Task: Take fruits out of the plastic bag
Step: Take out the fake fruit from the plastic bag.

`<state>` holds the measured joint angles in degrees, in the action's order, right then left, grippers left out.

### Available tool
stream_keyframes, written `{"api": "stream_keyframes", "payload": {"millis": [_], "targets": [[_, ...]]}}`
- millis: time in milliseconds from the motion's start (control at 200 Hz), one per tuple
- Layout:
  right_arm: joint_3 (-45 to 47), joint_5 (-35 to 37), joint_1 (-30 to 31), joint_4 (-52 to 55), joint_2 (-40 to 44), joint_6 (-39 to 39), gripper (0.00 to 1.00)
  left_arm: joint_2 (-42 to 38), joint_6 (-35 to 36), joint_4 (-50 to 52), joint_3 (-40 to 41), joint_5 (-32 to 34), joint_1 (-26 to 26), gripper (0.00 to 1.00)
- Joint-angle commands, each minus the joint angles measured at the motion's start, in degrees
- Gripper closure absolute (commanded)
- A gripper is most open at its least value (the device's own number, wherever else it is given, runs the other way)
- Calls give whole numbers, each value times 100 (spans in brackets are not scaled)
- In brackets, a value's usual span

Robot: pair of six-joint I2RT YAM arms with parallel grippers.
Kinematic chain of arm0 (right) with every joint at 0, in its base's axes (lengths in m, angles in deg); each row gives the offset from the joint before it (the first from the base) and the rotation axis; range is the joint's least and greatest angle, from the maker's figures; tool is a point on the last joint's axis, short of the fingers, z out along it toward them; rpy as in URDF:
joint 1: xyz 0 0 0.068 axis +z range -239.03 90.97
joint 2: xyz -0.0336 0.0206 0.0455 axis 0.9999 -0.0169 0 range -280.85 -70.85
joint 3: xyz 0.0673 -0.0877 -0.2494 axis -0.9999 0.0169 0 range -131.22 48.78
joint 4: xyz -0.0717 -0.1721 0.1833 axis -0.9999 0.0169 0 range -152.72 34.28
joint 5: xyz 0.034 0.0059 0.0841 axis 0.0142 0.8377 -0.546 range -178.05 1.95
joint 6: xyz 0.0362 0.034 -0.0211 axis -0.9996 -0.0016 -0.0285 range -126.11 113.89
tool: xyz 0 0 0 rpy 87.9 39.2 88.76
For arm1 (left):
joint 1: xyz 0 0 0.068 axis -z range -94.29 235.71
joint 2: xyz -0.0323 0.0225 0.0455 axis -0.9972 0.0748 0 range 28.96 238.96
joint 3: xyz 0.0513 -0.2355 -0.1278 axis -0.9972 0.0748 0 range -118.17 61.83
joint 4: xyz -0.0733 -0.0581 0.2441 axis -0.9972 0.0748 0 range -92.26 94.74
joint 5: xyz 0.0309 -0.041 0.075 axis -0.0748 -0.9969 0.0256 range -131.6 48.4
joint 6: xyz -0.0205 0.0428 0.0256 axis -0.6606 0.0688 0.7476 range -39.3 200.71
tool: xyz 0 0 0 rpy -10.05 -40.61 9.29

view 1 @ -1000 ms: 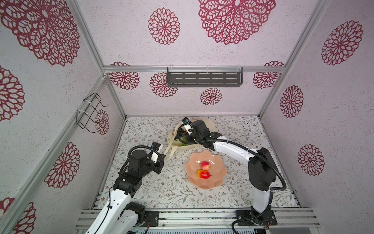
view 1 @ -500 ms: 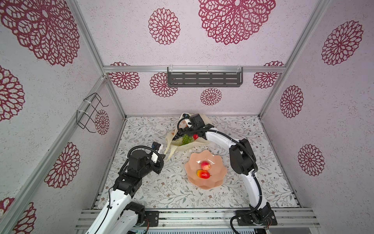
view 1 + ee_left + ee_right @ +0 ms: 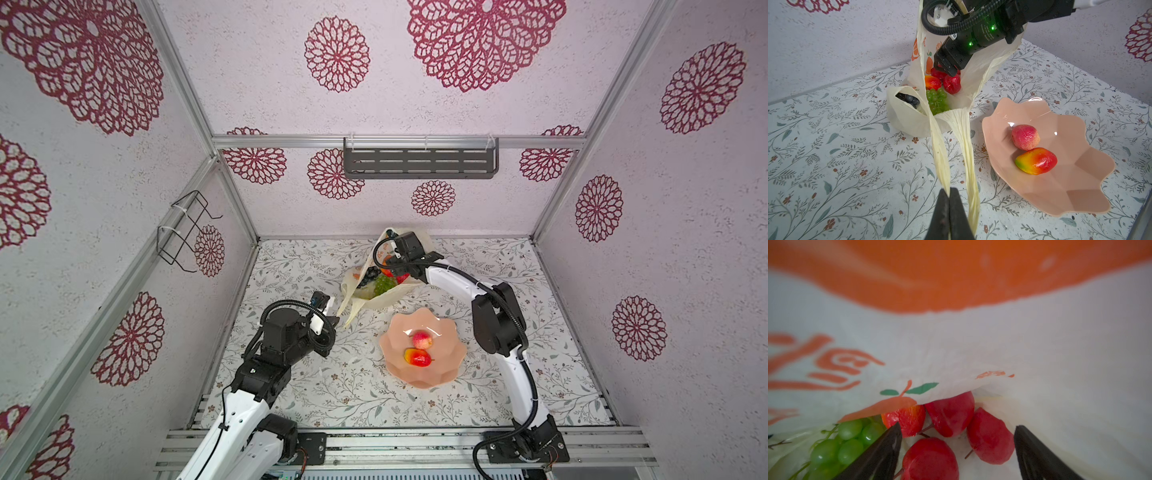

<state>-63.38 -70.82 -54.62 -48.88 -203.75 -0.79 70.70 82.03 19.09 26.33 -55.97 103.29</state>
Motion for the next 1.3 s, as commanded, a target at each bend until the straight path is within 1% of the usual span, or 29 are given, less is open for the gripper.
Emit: {"api": "stream_keyframes", "payload": {"millis": [0, 310, 475, 560, 691, 751, 886, 1041, 1156, 1296], "targets": [[53, -165, -109, -395, -23, -470, 11, -35, 26, -24, -122, -76, -3, 99], [61, -372, -275, -498, -306, -1156, 9, 58, 8, -60, -130, -185, 17, 99], [40, -458, -308, -462, -424, -1244, 10, 81, 8, -67, -132, -196, 17, 99], [-16, -523, -321, -395, -494, -1266, 12, 98, 26, -75, -132, -188, 10, 99], [-25, -669, -330, -356, -497, -1266, 22, 124, 26, -76, -141, -180, 11, 99], [-25, -729, -337, -333, -500, -1254, 23, 136, 26, -76, -139, -180, 15, 99], [5, -739, -339, -208, -478, -1262, 20, 142, 26, -75, -141, -142, 10, 98], [185, -777, -339, -257, -429, -1266, 20, 151, 23, -82, -141, -144, 12, 98], [142, -779, -339, -139, -489, -1262, 13, 160, 26, -70, -141, -122, 17, 97], [133, -729, -330, -53, -525, -1236, 14, 178, 17, -110, -141, -114, 16, 97]]}}
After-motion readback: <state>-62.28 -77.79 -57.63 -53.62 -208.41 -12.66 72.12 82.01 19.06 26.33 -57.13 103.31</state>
